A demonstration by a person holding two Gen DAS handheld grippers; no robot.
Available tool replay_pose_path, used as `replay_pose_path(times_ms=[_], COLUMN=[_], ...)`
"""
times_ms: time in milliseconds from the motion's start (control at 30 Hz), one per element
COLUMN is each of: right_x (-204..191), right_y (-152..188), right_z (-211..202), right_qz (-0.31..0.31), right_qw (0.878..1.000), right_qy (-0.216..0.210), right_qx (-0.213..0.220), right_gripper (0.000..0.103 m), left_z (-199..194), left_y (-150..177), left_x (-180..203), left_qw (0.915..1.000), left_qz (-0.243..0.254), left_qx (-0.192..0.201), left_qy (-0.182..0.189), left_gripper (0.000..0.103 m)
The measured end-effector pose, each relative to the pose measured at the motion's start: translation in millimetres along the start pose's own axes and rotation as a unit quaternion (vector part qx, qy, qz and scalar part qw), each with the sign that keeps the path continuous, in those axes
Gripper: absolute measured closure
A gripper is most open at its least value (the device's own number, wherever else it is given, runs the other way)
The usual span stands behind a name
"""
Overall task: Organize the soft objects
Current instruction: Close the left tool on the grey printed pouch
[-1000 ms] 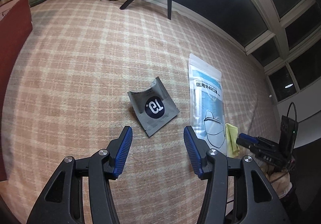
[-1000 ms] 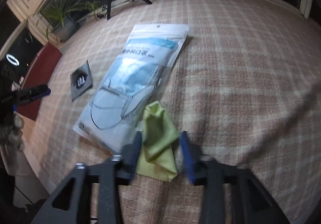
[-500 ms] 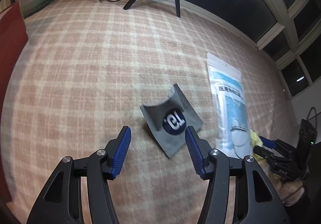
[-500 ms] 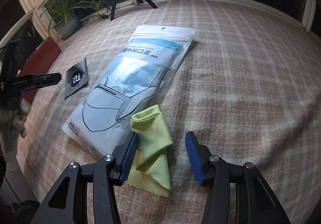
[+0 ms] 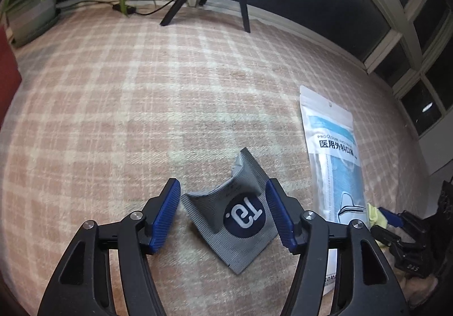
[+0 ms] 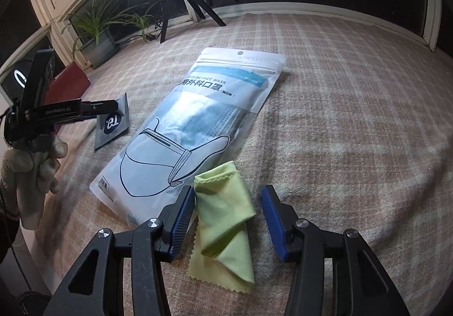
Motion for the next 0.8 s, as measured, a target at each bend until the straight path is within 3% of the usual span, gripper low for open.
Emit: replay_pose_path(times_ms=[133,300,367,433,467,800], right_x=[0.6,3.6,3.7,4.2,4.2,4.3], right_y=[3.6,7.9,8.1,7.7,7.4,-2.8], right_z=[-1.0,-4.6,-6.1,-7.7,-8.5,-12.5], right_qz=[-0.001,0.005,0.008,0.010,0.011,0.023], right_qw=[1.000,1.000,1.000,1.000,1.000,1.000], right_qy=[0.002,0.004,0.004,0.005,0.006,0.008], right_qx=[-0.005,-0.013,-0.015,-0.015,-0.015,-0.006], right_gripper=[0.078,0.088,0.091,0.094,0.095,0.097], left_z=[3.7,5.1,4.9,5.2,5.4,2.5], left_y=[-0.5,1.4,3.1,4.0,5.0,3.6], left_x=[6.8,11.8,15.0,17.3,19.1,26.4], left_qw=[0.9999,0.9995,0.9992,0.9990,0.9989,0.9989], left_qz=[0.013,0.024,0.029,0.033,0.037,0.036], left_qx=[0.002,0.008,0.011,0.012,0.012,0.028], left_qy=[-0.006,-0.019,-0.025,-0.026,-0.026,-0.011], left_gripper=[0.041,0.045,0.056,0.072,0.075,0.086])
Point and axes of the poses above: each gripper's, at about its wrist camera, not at the fingertips, and z roughly the way its jaws point, x to its right, y to its underside, the point moved 10 cm from there along z, roughly the way its jaws point, and after that the axes turned 1 degree about x, right-handed, at the moved point
